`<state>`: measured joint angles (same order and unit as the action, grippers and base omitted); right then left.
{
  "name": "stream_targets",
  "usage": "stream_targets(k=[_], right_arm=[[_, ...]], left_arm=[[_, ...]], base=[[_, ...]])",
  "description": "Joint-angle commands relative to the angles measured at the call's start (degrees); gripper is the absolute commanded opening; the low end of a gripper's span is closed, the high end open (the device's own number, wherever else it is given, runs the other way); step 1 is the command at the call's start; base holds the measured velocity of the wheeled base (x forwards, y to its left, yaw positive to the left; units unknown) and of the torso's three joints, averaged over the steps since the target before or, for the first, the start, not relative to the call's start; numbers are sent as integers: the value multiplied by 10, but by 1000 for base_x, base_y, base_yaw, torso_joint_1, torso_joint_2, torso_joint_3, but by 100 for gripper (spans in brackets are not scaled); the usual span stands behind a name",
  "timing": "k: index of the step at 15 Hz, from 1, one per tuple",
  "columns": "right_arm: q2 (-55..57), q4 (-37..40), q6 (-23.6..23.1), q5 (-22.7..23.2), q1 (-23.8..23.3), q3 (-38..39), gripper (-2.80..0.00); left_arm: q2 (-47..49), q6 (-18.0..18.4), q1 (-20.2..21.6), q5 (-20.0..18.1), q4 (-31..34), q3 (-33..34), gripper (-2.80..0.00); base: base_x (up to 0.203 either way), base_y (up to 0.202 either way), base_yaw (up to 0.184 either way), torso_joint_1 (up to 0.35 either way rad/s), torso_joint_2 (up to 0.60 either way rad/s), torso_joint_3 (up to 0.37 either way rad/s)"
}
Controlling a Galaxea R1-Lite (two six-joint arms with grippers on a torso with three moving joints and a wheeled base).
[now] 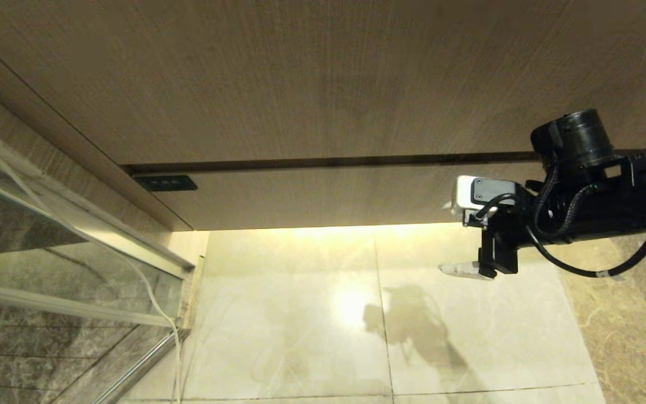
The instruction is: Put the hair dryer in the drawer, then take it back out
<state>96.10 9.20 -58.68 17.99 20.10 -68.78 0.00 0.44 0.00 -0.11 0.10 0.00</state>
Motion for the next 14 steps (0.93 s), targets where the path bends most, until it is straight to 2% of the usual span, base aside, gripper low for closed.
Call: stream_targets(k=[1,4,6,7,11,14], right_arm=[[-11,-22,3,37,-1,13,0],[-13,-65,65,78,-2,48,0],[-15,-82,126,86,-2,69,0],[-15,-80,135,83,-2,74,0],[-21,-126,130,92,-8,84,0],[9,-156,123,160,-3,78,0]], left_arm=[[0,0,0,0,0,0,0],[0,0,0,-1,0,0,0],[0,0,0,0,0,0,0],[0,1,0,0,0,0,0],[0,0,0,0,0,0,0],[0,0,0,0,0,0,0]], base=[[0,0,0,0,0,0],[0,0,0,0,0,0],[0,0,0,0,0,0],[0,0,0,0,0,0],[0,0,0,0,0,0],[0,0,0,0,0,0]])
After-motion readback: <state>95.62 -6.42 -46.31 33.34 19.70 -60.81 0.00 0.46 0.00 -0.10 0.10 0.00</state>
